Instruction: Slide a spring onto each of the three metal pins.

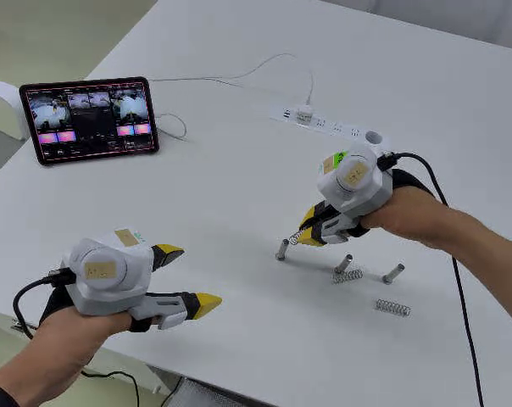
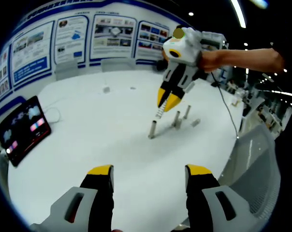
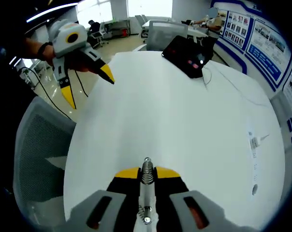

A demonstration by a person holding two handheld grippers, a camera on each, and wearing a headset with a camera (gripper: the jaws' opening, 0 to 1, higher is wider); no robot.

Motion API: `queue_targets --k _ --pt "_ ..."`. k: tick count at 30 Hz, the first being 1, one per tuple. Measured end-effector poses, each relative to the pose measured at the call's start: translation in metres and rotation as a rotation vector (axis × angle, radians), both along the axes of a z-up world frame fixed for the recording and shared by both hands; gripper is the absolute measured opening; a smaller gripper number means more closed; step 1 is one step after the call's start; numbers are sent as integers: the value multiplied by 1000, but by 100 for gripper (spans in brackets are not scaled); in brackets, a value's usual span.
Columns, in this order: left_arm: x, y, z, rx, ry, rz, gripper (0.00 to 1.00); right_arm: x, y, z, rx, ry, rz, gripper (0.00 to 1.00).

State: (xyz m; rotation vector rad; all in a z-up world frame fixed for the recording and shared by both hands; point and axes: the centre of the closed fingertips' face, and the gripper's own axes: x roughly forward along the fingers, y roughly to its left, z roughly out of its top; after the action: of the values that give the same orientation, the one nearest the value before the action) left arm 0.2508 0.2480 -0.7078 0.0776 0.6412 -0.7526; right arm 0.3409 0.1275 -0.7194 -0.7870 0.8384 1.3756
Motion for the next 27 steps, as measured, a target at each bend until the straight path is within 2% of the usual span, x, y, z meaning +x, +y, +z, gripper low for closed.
queue_targets --k 17,27 --pt "-3 5 0 3 4 7 59 -1 8 -12 -17 22 19 12" --pt "-3 7 0 2 4 14 58 -1 16 -17 -20 19 33 13"
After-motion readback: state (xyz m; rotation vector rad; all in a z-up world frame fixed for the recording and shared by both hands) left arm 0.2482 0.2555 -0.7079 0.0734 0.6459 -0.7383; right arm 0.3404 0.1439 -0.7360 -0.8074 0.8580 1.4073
